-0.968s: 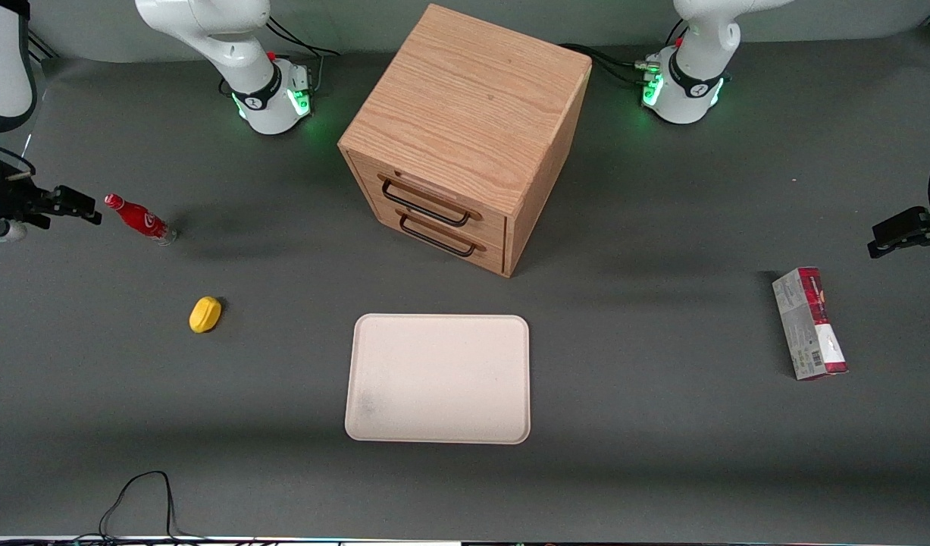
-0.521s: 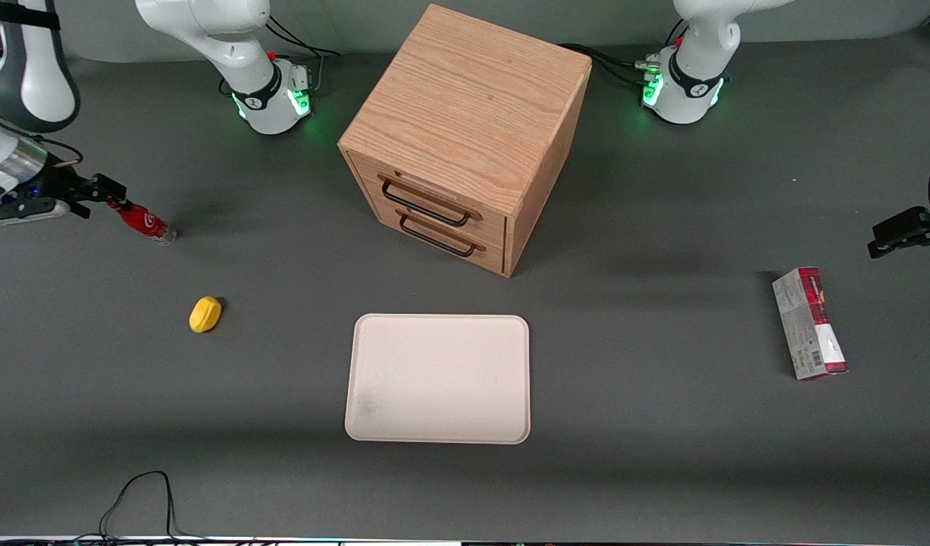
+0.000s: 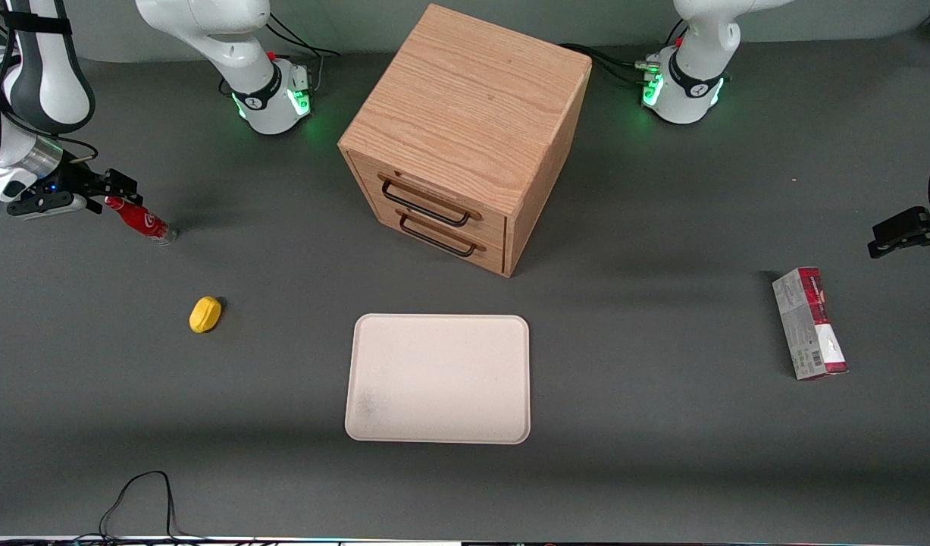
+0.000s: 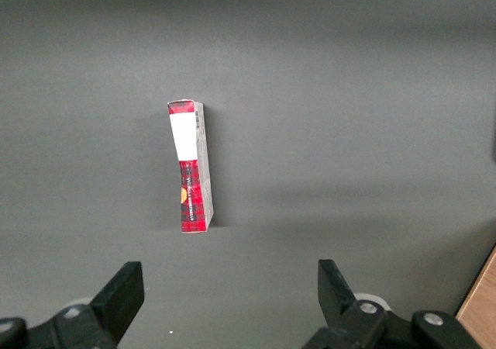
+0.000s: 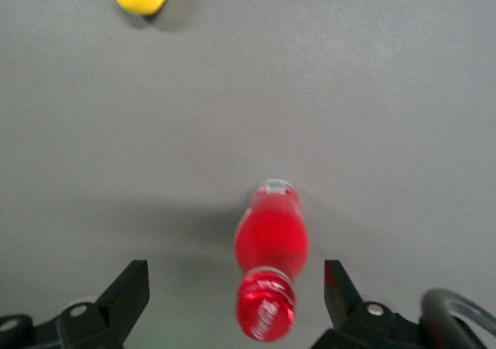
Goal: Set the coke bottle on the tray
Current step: 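Close the right gripper around the red bottle's body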
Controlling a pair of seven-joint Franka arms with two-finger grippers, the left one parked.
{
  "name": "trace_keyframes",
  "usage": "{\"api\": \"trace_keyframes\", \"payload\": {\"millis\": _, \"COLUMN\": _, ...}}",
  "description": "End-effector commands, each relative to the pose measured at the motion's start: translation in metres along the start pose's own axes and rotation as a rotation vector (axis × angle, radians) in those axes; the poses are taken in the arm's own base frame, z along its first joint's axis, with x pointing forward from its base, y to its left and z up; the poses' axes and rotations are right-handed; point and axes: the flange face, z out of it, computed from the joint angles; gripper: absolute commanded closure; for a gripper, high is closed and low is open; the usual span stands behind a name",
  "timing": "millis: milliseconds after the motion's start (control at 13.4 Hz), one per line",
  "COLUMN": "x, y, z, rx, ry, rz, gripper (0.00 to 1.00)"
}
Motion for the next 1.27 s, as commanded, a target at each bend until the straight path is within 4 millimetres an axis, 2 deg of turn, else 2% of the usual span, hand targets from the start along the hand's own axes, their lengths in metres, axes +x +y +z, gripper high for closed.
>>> {"api": "trace_keyframes", "payload": {"millis": 0, "x": -0.012, "y": 0.007, "z": 0.002, "rx": -0.017, "ry": -0.002, "rz": -0.029, "gripper": 0.00}}
{"api": "trace_keyframes", "payload": {"millis": 149, "x": -0.013, "y": 0.007, "z": 0.005, "rx": -0.017, "ry": -0.002, "rz": -0.032, "gripper": 0.03}}
{"api": "trace_keyframes", "payload": {"millis": 223, "x": -0.013, "y": 0.007, "z": 0.007, "rx": -0.017, "ry": -0.007, "rz": -0.032, "gripper": 0.12}}
{"api": "trace_keyframes", "payload": {"millis": 372, "x": -0.012, "y": 0.010, "z": 0.011, "rx": -0.027, "ry": -0.005, "rz": -0.029, "gripper": 0.55}}
{"api": "trace_keyframes", "payload": {"millis": 447, "x": -0.011, "y": 0.011, "z": 0.014, "rx": -0.030, "ry": -0.009, "rz": -0.028, "gripper": 0.72}}
{"api": "trace_keyframes", "payload": {"millis": 596, "x": -0.011, "y": 0.012, "z": 0.016, "rx": -0.032, "ry": -0.010, "rz": -0.027, "gripper": 0.99}}
{"api": "trace_keyframes", "payload": {"millis": 894, "x": -0.008, "y": 0.011, "z": 0.013, "rx": -0.033, "ry": -0.009, "rz": -0.010, "gripper": 1.00}}
{"api": "trace_keyframes", "payload": {"millis": 1043, "x": -0.001, "y": 0.014, "z": -0.002, "rx": -0.035, "ry": -0.002, "rz": 0.024, "gripper": 1.00}}
{"api": "trace_keyframes", "payload": {"millis": 1117, "x": 0.012, "y": 0.012, "z": -0.016, "rx": -0.046, "ry": -0.004, "rz": 0.046, "gripper": 1.00}}
{"api": "trace_keyframes", "payload": {"millis": 1191, "x": 0.034, "y": 0.004, "z": -0.035, "rx": -0.066, "ry": -0.003, "rz": 0.064, "gripper": 1.00}}
